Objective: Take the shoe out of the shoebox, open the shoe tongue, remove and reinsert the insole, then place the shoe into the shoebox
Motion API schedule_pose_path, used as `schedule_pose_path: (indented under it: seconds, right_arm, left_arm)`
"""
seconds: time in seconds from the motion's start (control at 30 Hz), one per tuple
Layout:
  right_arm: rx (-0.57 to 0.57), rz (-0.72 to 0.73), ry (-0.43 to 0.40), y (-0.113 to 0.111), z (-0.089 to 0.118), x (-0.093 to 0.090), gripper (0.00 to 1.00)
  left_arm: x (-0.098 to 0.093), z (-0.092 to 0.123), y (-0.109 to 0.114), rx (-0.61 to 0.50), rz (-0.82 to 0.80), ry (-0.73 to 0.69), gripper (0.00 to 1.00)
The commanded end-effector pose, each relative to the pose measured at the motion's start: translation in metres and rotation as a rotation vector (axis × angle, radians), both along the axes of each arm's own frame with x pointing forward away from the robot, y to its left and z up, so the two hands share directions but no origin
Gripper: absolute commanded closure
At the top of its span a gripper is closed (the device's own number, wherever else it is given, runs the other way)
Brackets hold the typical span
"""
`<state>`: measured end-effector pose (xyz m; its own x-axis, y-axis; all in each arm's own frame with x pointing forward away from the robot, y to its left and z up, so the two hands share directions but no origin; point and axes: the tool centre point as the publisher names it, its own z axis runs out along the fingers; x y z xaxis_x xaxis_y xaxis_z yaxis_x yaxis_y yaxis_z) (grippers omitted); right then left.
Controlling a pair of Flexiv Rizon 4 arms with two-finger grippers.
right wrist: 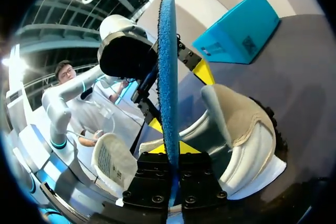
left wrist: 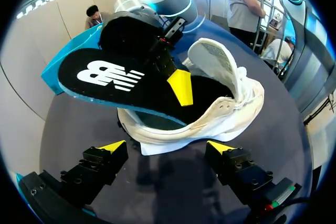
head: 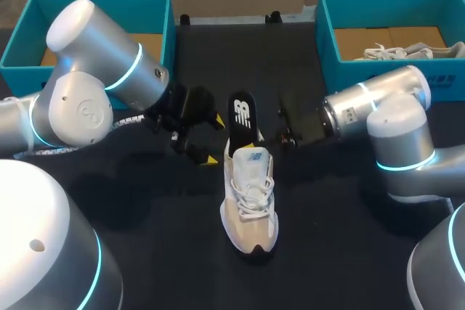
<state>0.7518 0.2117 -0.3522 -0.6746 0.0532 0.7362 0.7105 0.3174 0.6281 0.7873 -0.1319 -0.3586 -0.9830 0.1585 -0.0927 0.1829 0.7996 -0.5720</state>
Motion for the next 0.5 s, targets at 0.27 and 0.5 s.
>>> schedule_pose_path:
  seconds: [0.27, 0.5]
  right_arm:
    - [-0.022, -0.032, -0.043, 0.0, 0.01, 0.004, 0.78]
    - [-0.03, -0.041, -0.071, -0.003, 0.018, 0.013, 0.75]
  left_arm:
    - [0.0, 0.0, 0.0, 0.002, -0.001, 0.0, 0.0]
    - [0.0, 0.0, 0.0, 0.002, -0.001, 0.0, 0.0]
